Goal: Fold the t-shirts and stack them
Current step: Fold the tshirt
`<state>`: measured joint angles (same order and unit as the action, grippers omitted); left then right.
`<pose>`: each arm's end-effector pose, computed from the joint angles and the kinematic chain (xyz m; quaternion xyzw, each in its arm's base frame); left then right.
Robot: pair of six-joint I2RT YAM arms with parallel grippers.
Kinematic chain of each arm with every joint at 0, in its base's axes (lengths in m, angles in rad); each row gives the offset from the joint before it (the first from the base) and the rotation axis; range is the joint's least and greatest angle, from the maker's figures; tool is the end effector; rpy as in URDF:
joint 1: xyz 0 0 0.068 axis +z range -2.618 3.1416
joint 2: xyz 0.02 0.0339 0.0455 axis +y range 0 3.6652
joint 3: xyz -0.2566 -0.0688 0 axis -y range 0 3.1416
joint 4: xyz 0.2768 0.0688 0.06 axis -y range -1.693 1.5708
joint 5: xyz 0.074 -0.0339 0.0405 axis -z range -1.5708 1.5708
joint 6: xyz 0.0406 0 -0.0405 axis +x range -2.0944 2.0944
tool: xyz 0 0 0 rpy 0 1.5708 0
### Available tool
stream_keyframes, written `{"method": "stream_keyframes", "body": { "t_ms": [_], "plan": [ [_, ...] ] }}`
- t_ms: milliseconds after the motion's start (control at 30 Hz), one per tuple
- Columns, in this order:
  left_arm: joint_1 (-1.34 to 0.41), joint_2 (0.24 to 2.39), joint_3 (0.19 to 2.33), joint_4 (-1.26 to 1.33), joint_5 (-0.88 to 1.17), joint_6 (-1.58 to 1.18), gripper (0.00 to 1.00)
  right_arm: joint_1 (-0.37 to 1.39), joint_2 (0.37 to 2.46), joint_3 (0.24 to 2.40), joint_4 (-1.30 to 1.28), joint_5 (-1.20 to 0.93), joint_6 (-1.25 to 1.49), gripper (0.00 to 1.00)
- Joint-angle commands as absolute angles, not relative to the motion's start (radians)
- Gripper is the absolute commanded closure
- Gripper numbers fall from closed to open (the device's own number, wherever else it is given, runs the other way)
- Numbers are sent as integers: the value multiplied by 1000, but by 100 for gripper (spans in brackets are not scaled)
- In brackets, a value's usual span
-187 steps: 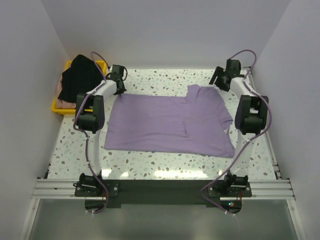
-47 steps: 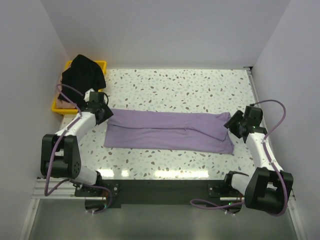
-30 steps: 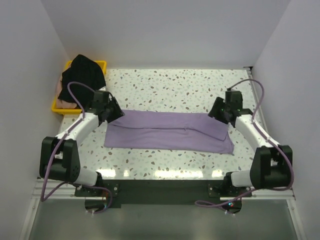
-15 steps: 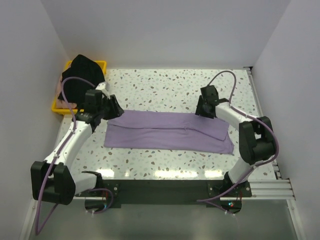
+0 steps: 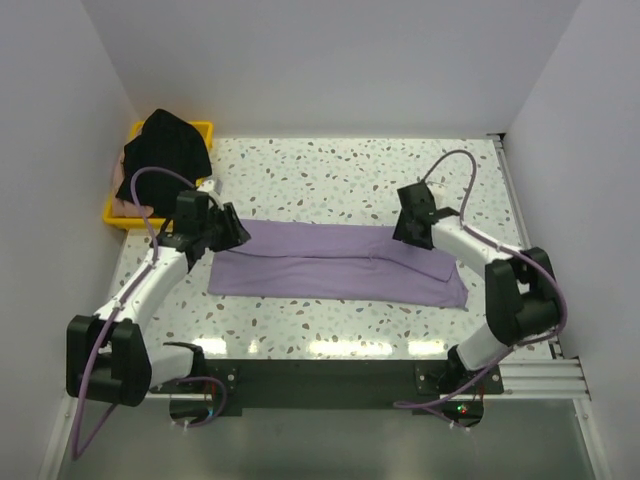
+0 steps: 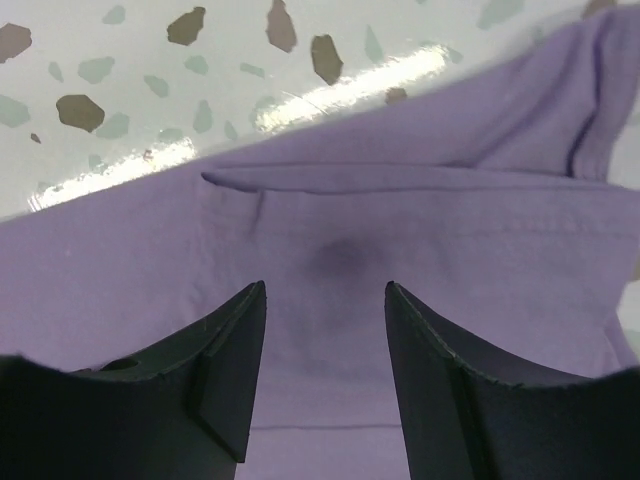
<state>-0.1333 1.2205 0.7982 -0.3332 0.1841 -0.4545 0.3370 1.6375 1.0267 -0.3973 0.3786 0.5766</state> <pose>0.2884 -0.0462 0.2177 -0.1102 0.9082 -0.1951 0.3534 0.3427 0.1042 0.1654 0.1646 0.9305 -0.0420 0.3245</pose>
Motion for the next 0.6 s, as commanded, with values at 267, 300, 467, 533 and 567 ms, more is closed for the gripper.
{"method": "stream_keyframes", "body": {
  "t_ms": [267, 300, 467, 533, 567],
  "plan": [
    [-265, 1414, 753, -178, 118, -678, 54, 210, 1367, 798, -422, 289, 775, 42],
    [-276, 1440, 747, -157, 115, -687, 55, 196, 1356, 766, -408, 264, 782, 42],
    [-316, 1485, 683, -110, 49, -726, 58, 149, 1348, 703, -387, 213, 796, 43],
    [-330, 1497, 670, -101, 17, -729, 59, 138, 1364, 687, -359, 209, 799, 43],
    [-343, 1500, 661, -101, 5, -729, 59, 134, 1376, 693, -347, 210, 801, 43]
  ]
}}
